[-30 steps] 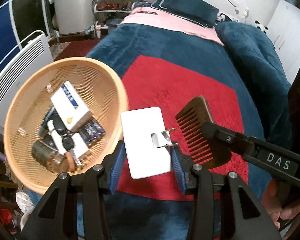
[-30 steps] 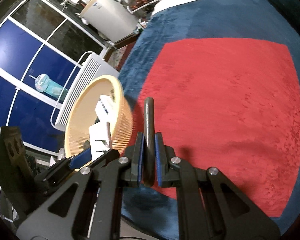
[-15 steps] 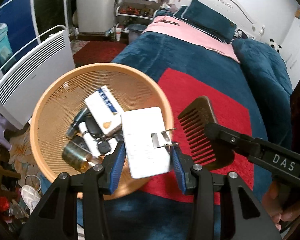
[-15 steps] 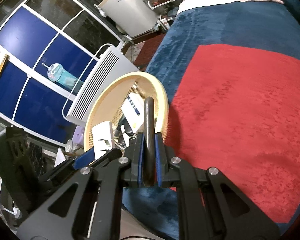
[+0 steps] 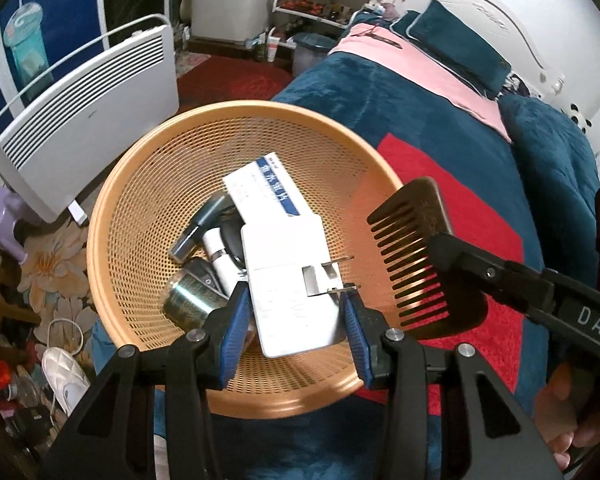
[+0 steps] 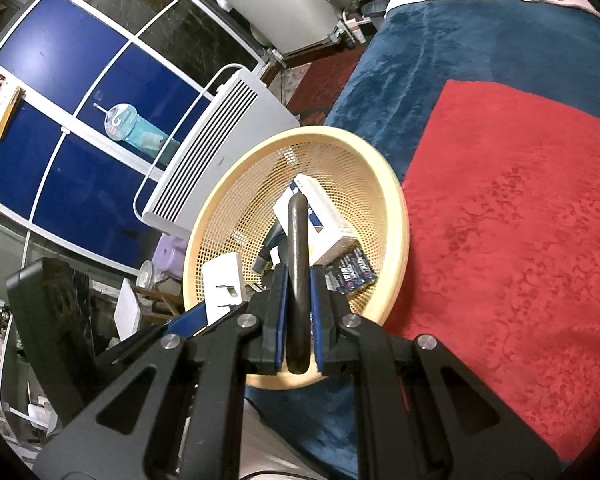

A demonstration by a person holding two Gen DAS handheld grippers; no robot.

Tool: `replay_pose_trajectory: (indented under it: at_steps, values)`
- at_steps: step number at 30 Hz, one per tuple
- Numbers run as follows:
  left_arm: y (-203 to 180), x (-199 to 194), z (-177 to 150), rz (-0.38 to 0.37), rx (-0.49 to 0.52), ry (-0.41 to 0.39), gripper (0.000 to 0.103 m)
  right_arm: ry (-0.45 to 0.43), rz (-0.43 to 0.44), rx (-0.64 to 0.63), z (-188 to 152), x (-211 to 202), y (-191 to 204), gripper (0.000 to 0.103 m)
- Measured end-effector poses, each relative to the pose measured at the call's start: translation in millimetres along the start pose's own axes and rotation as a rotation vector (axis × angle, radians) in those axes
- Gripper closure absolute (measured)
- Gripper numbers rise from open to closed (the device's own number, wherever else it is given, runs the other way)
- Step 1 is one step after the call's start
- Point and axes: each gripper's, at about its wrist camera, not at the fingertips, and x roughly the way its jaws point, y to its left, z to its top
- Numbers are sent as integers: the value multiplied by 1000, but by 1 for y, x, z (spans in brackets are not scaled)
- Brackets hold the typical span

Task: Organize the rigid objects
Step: 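Carry the comb and white card into the orange basket while both tools open to release, then withdraw both open tools up from the basket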

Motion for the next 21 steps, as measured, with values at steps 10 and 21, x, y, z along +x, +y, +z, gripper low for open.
replay_pose_trajectory:
  at_steps: [10,21]
  values:
    - [19,10,-1,9,-52,25,28,11,-111,-156,0,16,24,89]
    - [30,1,-9,89,-74,4,1,-17,-223,-273,-6,9,29,3]
